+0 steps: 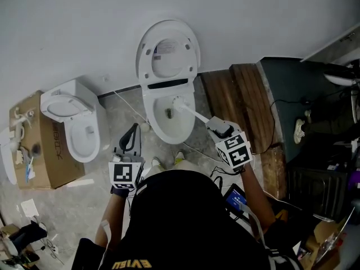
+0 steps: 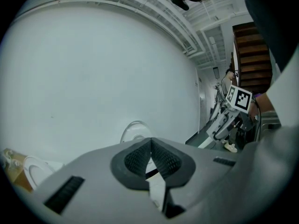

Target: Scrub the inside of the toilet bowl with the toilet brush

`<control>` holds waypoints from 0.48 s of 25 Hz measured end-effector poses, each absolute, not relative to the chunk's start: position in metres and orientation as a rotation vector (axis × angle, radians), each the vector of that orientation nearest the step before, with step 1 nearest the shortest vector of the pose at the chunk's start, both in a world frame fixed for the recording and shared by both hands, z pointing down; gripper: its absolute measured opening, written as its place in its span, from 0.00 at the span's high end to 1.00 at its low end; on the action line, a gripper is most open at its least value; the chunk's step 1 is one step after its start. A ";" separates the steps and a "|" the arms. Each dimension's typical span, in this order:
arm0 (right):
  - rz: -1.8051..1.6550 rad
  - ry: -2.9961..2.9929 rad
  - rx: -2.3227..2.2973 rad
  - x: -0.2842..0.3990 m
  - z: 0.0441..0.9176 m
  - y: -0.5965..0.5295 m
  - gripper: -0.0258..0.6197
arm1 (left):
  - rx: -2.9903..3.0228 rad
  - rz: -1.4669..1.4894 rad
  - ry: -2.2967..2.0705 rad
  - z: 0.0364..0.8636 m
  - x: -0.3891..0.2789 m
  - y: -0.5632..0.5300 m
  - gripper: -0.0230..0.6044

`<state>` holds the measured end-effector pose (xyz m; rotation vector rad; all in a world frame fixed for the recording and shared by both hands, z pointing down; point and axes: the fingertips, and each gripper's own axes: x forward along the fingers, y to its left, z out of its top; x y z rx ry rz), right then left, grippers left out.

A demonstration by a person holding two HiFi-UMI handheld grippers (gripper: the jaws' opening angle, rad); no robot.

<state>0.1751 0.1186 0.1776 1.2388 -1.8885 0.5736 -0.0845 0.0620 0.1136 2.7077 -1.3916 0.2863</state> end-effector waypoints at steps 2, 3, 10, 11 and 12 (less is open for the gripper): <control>0.566 -1.887 1.242 0.176 0.173 0.119 0.73 | 2.709 0.263 -1.414 0.108 -0.086 0.062 0.95; 0.559 -1.887 1.247 0.177 0.169 0.119 0.73 | 2.706 0.245 -1.427 0.105 -0.087 0.062 0.95; 0.557 -1.891 1.278 0.160 0.154 0.125 0.73 | 2.652 0.257 -1.415 0.126 -0.111 0.069 0.95; 0.558 -1.902 1.265 0.154 0.152 0.127 0.73 | 2.641 0.276 -1.421 0.129 -0.116 0.072 0.95; 0.558 -1.910 1.254 0.149 0.150 0.129 0.73 | 2.635 0.294 -1.422 0.131 -0.119 0.074 0.95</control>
